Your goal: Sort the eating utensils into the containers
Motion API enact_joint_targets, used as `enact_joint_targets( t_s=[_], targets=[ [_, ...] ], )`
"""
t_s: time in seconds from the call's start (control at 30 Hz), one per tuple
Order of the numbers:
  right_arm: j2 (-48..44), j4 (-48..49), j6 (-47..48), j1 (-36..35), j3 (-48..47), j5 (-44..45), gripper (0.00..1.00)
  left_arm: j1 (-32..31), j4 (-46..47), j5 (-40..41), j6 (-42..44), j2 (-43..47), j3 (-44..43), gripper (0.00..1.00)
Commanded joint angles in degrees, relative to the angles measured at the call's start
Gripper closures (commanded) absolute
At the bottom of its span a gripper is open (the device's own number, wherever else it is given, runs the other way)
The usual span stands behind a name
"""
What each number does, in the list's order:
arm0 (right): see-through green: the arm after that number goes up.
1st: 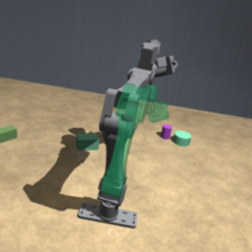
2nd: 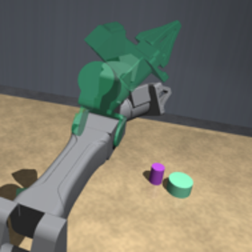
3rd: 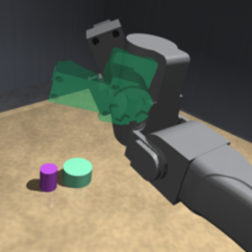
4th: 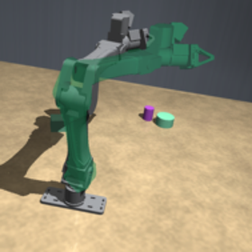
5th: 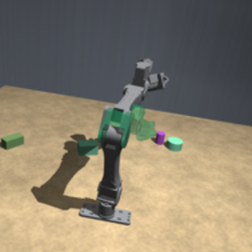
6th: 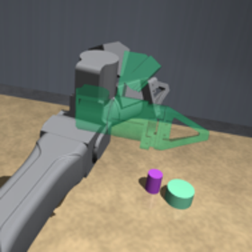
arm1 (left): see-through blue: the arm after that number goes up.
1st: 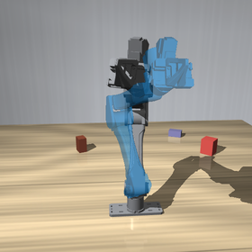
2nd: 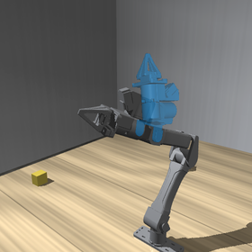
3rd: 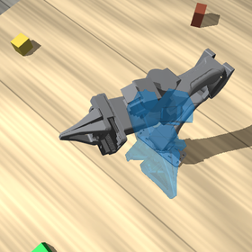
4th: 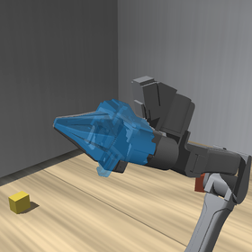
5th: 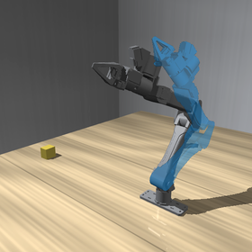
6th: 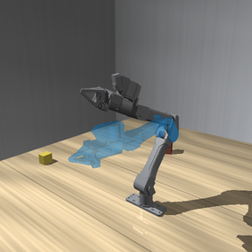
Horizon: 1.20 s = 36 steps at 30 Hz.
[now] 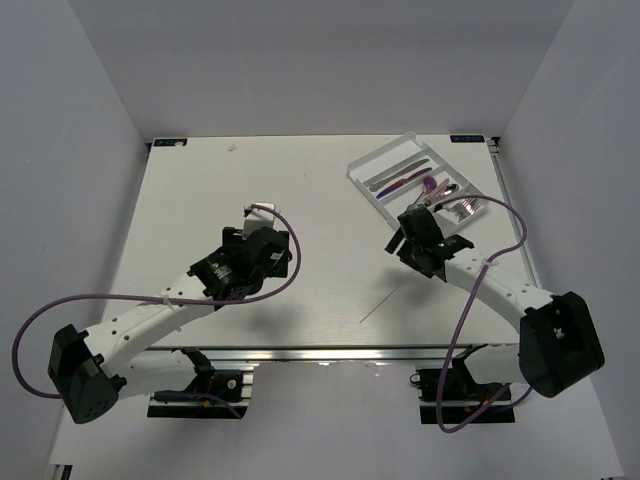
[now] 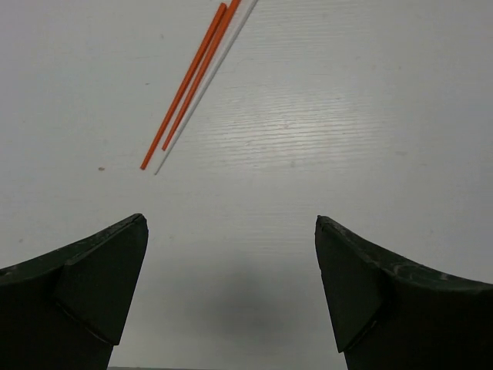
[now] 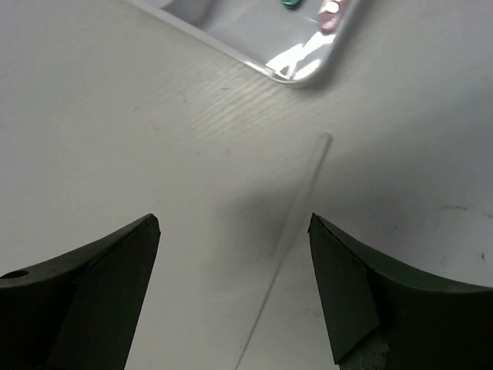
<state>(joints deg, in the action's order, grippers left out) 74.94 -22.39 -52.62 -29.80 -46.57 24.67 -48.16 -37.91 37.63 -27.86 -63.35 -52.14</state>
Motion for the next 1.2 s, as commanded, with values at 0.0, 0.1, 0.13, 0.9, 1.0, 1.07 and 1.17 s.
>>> enact_joint_targets(
  t_s=[0.0,0.1,0.13,0.9,1.0,1.07,1.17],
  targets=[
    [0.9,-6.5,-10.63,-0.61,-0.18,7.76,0.18,0.26,-2.87,6.31,-0.35,1.74,-0.77,0.02],
    [4.95,-13.72,-13.99,-0.61,-2.12,10.23,0.2,0.26,-2.26,4.66,0.25,4.02,0.1,0.02],
    [6.44,-14.43,-15.22,-0.61,-2.3,10.14,0.22,0.17,-1.47,3.95,0.43,4.72,0.46,0.02],
    [20.08,-8.21,-21.21,-2.45,0.59,-0.12,1.0,0.26,-0.14,-0.01,1.93,10.53,1.16,0.02],
    [21.3,-3.72,-21.21,-3.59,2.62,-3.04,1.0,0.17,-0.23,0.34,1.84,10.53,1.16,0.02],
    [22.96,-2.75,-20.59,-5.35,1.75,-4.88,1.0,0.17,-0.23,0.43,1.84,10.62,1.16,0.02],
    [25.96,-1.0,-17.36,-8.86,-2.64,-7.87,1.0,0.17,-0.5,0.96,1.75,10.79,1.08,0.02]
  ],
)
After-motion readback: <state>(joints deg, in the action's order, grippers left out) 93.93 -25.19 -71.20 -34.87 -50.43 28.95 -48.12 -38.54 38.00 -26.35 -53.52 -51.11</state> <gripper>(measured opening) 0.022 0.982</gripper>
